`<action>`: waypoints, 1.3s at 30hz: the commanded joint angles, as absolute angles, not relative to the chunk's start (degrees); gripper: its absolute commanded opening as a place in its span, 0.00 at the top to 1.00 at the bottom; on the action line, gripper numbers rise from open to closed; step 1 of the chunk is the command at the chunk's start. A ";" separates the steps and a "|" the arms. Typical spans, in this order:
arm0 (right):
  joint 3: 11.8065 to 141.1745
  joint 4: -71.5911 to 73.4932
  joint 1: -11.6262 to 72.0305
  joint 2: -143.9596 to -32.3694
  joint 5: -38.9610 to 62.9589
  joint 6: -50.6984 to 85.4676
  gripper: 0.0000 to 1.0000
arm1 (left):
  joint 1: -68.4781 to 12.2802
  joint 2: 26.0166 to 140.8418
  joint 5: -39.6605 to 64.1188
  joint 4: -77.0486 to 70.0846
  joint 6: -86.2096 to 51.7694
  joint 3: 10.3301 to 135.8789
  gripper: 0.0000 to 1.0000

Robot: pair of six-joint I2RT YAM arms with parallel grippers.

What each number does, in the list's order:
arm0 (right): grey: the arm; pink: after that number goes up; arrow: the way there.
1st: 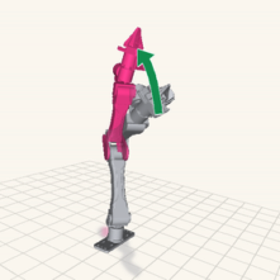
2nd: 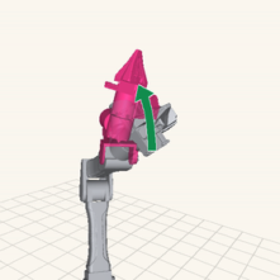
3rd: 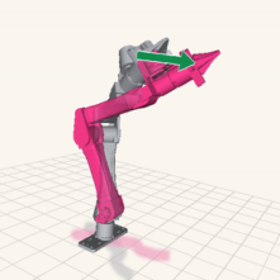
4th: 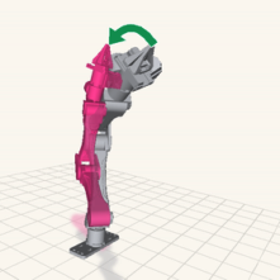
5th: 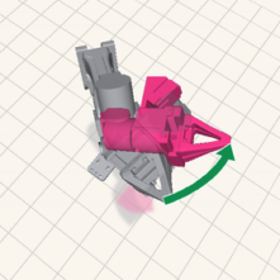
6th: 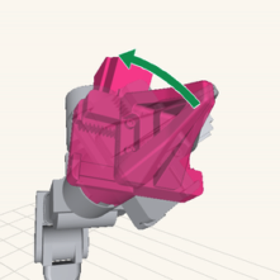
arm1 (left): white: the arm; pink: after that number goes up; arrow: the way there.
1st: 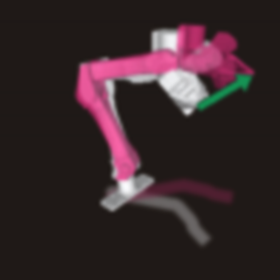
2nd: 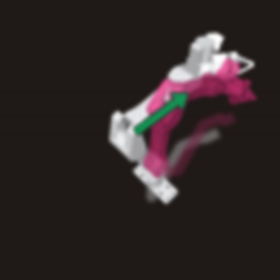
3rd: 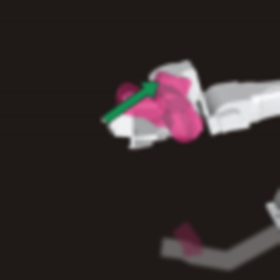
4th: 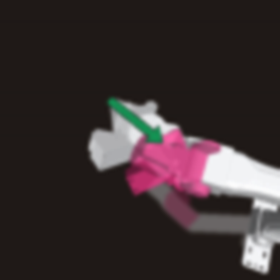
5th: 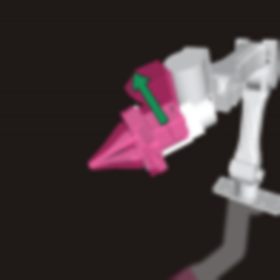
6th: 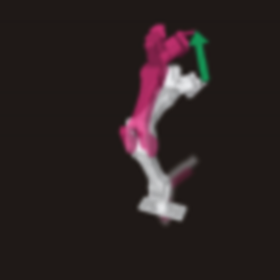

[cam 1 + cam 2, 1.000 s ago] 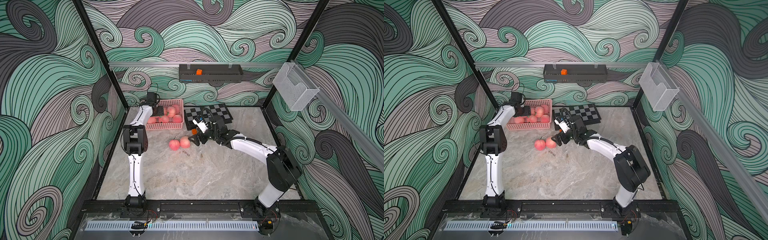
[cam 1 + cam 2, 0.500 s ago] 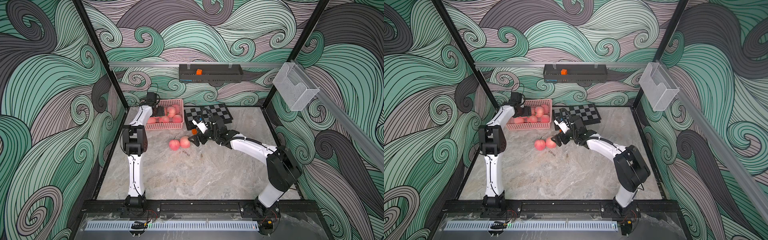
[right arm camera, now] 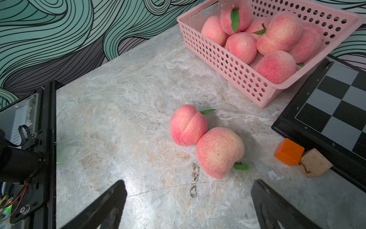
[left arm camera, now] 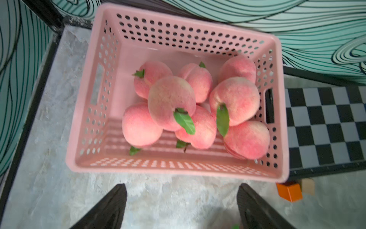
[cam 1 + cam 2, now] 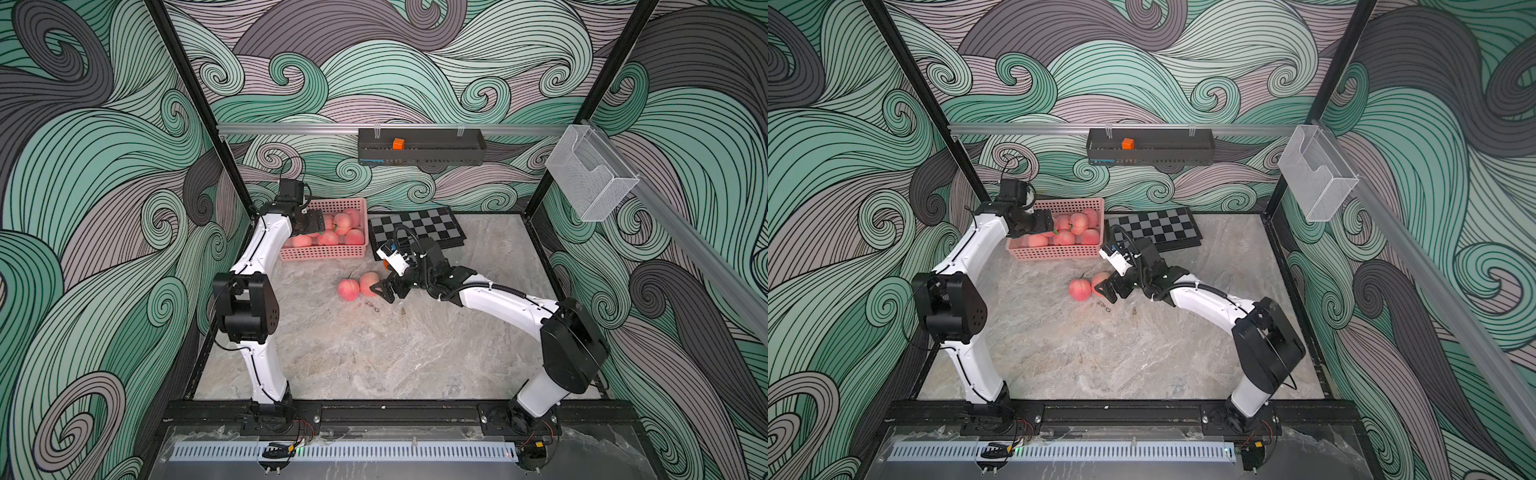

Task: Put the peaches into the basket
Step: Place the peach in the basket, then pick up the peach from the center of the board.

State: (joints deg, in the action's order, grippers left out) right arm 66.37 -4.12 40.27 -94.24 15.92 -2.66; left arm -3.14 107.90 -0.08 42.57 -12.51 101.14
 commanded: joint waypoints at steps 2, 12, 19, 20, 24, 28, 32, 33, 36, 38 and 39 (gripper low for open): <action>67.67 -7.32 41.81 -91.52 13.56 -2.90 0.01 | -6.16 99.78 5.71 47.20 -14.55 94.17 0.11; 69.55 -9.73 42.01 -93.60 12.60 -3.54 0.01 | -12.77 82.25 15.00 48.36 -17.95 75.26 0.09; 74.18 -11.16 41.75 -99.39 12.65 -6.09 0.01 | -14.24 74.24 18.98 48.32 -20.73 67.77 0.09; 74.78 -11.16 41.48 -100.29 12.96 -6.39 0.01 | -14.24 73.26 19.75 48.19 -21.04 66.97 0.09; 77.21 -11.11 40.19 -103.90 14.45 -6.76 0.01 | -14.41 70.83 21.61 48.38 -21.50 65.04 0.09; 79.73 -11.03 38.95 -107.68 16.05 -6.92 0.01 | -14.41 69.77 22.03 48.08 -21.62 64.41 0.09; 82.09 -11.16 38.41 -111.26 17.05 -7.29 0.01 | -14.33 70.13 23.26 47.26 -21.83 64.40 0.09; 82.46 -11.13 38.33 -111.95 17.23 -7.29 0.01 | -14.33 70.22 23.49 47.01 -22.01 64.42 0.09; 83.27 -10.95 38.02 -114.08 17.83 -7.34 0.01 | -14.32 70.40 25.01 45.51 -22.73 64.25 0.09; 83.73 -10.75 37.74 -115.35 18.24 -7.62 0.01 | -14.32 70.66 25.72 44.47 -23.32 63.95 0.09; 83.92 -10.77 37.69 -115.84 18.35 -7.80 0.01 | -14.24 70.87 25.99 44.03 -23.52 63.81 0.09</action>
